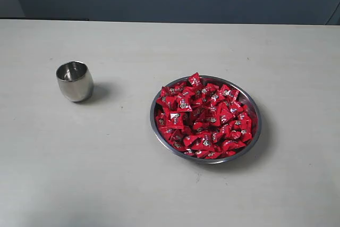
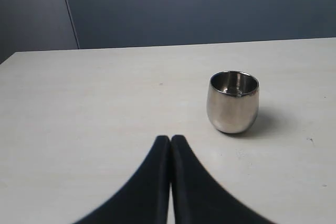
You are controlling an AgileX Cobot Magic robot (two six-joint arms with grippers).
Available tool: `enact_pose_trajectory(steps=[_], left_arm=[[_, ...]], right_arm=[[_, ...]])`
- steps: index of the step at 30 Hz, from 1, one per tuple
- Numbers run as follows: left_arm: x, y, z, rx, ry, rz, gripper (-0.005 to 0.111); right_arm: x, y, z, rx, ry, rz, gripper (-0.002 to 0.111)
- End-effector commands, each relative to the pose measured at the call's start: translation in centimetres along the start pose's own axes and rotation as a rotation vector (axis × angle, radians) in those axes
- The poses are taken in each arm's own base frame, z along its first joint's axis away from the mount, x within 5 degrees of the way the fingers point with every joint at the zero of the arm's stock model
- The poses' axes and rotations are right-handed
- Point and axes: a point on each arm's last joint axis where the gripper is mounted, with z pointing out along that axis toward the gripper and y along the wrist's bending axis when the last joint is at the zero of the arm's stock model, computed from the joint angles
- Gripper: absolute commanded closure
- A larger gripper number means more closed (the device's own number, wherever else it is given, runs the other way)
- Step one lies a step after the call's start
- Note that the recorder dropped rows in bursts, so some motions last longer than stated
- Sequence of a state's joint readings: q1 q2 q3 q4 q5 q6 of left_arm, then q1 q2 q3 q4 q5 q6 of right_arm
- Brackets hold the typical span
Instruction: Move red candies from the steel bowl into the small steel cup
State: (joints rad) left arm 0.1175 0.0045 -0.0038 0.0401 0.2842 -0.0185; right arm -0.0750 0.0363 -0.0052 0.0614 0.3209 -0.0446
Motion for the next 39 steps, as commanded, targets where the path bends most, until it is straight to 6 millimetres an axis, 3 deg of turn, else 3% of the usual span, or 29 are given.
enact_pose_trajectory(steps=[1, 23, 28, 33, 39], left_arm=[[0.1, 0.0, 0.0, 0.002, 0.0, -0.003, 0.106], [0.1, 0.0, 0.0, 0.002, 0.0, -0.003, 0.106], [0.1, 0.0, 0.0, 0.0, 0.0, -0.003, 0.106], [0.1, 0.0, 0.0, 0.0, 0.0, -0.003, 0.106], [0.1, 0.0, 0.0, 0.0, 0.0, -0.003, 0.106]], right_arm=[[0.1, 0.0, 0.0, 0.004, -0.004, -0.004, 0.109], [0.1, 0.0, 0.0, 0.004, -0.01, -0.004, 0.109], [-1.1, 0.0, -0.1, 0.0, -0.135, 0.035, 0.109], [-2.7, -0.1, -0.4, -0.016, -0.318, 0.203, 0.109], [-3.7, -0.1, -0.9, -0.03, -0.353, 0.263, 0.109]])
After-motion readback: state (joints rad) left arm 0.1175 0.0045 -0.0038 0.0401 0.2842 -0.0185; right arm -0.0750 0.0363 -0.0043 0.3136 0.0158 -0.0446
